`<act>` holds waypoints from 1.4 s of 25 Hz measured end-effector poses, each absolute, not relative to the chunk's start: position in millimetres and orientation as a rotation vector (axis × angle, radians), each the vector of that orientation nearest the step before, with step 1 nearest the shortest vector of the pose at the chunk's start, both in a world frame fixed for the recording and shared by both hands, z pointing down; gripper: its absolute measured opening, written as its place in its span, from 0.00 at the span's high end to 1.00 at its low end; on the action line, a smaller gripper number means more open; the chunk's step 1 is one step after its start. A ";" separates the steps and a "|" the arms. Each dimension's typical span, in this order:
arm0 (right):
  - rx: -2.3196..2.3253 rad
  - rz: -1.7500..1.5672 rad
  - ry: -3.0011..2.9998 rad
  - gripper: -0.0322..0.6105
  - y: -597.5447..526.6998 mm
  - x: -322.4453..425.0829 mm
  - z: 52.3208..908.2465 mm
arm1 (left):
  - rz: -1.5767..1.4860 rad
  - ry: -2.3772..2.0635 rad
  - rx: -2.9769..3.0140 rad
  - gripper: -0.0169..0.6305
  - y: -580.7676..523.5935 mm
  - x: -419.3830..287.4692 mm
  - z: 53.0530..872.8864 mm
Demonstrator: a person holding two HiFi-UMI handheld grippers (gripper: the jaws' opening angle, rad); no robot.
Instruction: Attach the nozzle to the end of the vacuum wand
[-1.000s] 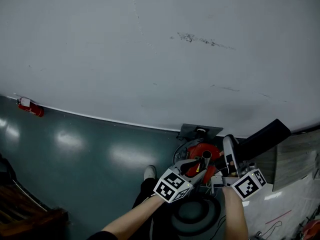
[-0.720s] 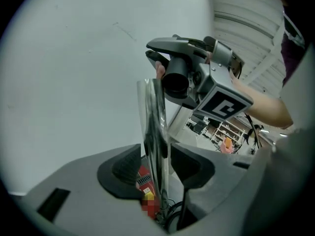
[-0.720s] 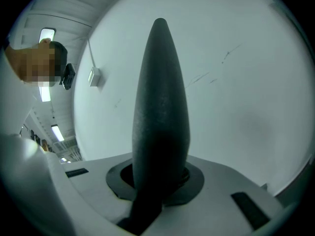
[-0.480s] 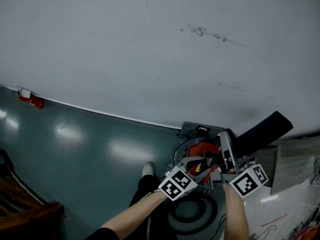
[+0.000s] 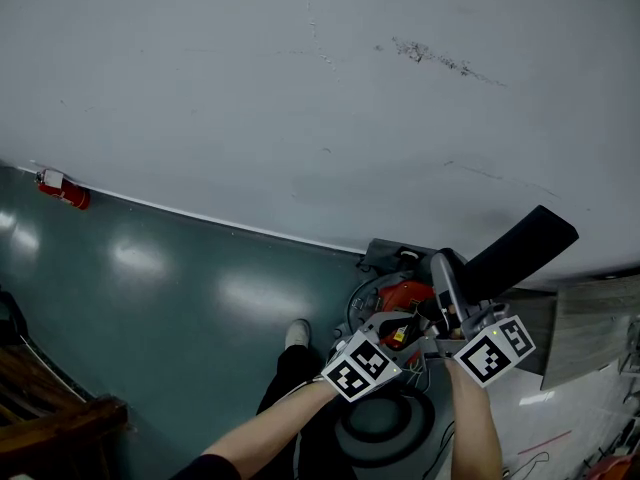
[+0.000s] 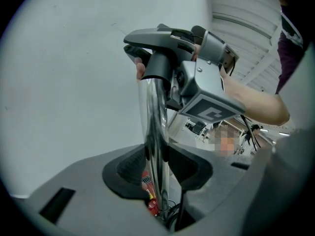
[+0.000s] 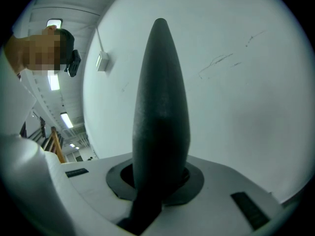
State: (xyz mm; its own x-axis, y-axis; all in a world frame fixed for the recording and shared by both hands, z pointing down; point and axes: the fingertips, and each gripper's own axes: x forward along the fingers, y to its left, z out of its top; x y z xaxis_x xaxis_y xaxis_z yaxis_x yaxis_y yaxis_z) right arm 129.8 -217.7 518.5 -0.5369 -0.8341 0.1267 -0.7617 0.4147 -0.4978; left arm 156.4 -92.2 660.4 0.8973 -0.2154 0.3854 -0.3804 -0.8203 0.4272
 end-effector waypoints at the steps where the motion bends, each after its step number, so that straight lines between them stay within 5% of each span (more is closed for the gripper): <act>1: -1.419 -0.767 2.546 0.86 -217.4 125.3 518.7 | 0.445 -0.429 2.559 0.75 -91.9 156.7 660.4; 16: -1.168 -0.498 3.033 0.87 -198.6 69.8 520.0 | 0.510 -0.406 2.623 0.75 -88.9 154.1 660.0; 21: -1.168 -0.822 2.891 0.87 -211.9 78.8 533.4 | 0.516 -0.406 2.626 0.74 -89.3 150.8 662.5; 28: -1.135 -0.502 3.121 0.88 -198.2 56.6 529.7 | 0.529 -0.394 2.627 0.74 -89.2 149.9 663.4; 35: -1.050 -0.752 3.104 0.88 -206.3 59.0 539.8 | 0.557 -0.387 2.624 0.74 -90.3 152.0 664.7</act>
